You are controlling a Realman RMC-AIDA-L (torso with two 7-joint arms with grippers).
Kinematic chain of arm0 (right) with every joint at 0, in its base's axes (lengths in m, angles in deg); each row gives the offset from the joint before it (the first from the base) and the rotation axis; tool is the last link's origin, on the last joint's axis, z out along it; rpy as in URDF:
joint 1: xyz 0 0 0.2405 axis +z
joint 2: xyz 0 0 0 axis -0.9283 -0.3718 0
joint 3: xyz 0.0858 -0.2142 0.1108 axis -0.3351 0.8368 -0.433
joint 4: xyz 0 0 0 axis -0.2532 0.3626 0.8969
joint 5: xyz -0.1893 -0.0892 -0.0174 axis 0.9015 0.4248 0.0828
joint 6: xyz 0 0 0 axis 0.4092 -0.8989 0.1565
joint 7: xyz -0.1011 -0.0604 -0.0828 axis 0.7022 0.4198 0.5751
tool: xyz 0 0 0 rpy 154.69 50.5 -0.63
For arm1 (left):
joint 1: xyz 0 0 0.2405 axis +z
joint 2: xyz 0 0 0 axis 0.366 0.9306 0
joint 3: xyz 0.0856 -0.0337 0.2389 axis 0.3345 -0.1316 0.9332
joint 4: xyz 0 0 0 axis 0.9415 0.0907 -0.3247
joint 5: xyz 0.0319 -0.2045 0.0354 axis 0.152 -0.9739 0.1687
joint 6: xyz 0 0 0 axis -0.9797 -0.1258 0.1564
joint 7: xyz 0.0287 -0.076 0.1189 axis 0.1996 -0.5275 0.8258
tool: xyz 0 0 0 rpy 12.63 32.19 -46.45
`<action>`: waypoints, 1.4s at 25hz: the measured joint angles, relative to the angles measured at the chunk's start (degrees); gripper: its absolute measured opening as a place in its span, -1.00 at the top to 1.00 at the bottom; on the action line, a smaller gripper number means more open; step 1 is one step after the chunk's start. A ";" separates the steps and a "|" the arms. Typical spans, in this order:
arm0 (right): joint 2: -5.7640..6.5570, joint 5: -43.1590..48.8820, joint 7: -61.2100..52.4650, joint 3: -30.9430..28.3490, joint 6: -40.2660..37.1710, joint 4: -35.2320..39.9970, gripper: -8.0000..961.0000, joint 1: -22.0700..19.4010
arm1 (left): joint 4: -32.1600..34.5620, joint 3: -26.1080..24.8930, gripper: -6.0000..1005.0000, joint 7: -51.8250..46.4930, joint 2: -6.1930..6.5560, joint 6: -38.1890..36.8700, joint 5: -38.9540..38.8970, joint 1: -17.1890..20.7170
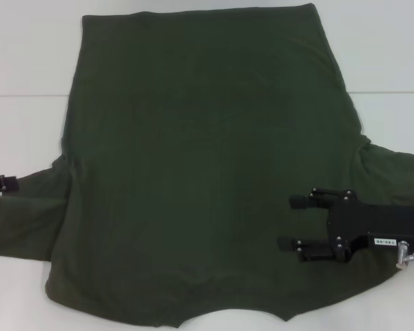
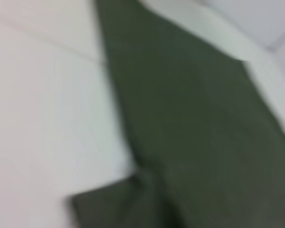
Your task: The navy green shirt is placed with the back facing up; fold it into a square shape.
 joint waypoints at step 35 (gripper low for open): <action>0.09 -0.04 -0.44 -0.05 -0.19 0.32 -0.81 0.00 | -3.07 11.61 -0.62 0.64 -1.52 8.78 3.88 -1.01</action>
